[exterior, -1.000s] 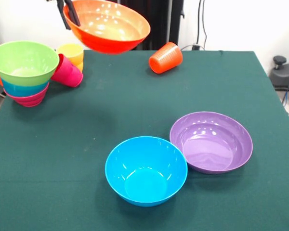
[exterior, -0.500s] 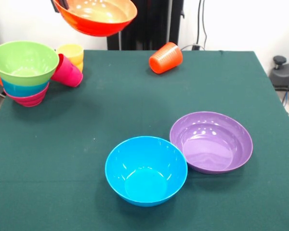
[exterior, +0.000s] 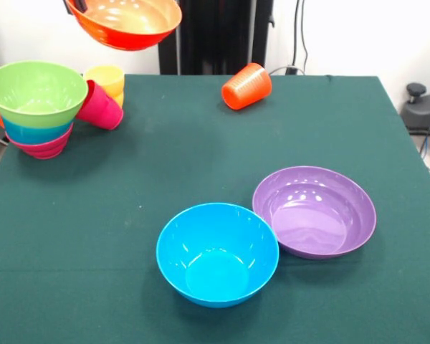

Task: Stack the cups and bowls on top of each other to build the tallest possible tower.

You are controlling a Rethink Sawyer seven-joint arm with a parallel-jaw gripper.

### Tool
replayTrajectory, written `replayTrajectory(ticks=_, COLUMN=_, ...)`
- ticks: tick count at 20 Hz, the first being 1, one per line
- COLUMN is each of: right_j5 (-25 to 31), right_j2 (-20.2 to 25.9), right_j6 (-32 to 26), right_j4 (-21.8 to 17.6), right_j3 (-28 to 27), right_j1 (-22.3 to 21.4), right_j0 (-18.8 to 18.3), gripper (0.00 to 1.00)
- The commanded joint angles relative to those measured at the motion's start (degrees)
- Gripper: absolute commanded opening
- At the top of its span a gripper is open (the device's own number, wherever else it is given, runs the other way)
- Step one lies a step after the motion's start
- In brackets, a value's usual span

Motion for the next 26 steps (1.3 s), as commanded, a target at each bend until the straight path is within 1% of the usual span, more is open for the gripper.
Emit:
replayTrajectory(ticks=1, right_j5=8.29, right_j2=2.92, right_j6=-18.19, right_j4=-5.34, right_j3=2.81, right_j1=3.23, right_j0=0.36, gripper=0.00)
replayTrajectory(ticks=4, right_j5=9.21, right_j2=2.49, right_j6=-19.08, right_j4=-6.56, right_j3=2.26, right_j1=3.78, right_j0=-0.26, gripper=0.00)
replayTrajectory(ticks=7, right_j5=9.39, right_j2=0.73, right_j6=-20.31, right_j4=-9.79, right_j3=1.05, right_j1=5.45, right_j0=-0.77, gripper=0.00)
replayTrajectory(ticks=12, right_j5=10.76, right_j2=0.69, right_j6=-22.53, right_j4=-11.77, right_j3=0.37, right_j1=6.59, right_j0=-2.84, gripper=0.00)
replayTrajectory(ticks=18, right_j5=12.21, right_j2=-0.41, right_j6=-26.13, right_j4=-14.57, right_j3=-1.21, right_j1=8.45, right_j0=-5.11, gripper=0.00)
replayTrajectory(ticks=24, right_j5=14.19, right_j2=0.41, right_j6=-29.32, right_j4=-13.94, right_j3=-2.01, right_j1=8.29, right_j0=-7.40, gripper=0.00)
replayTrajectory(ticks=26, right_j5=15.17, right_j2=1.40, right_j6=-30.90, right_j4=-12.68, right_j3=-2.43, right_j1=7.91, right_j0=-8.70, gripper=0.00)
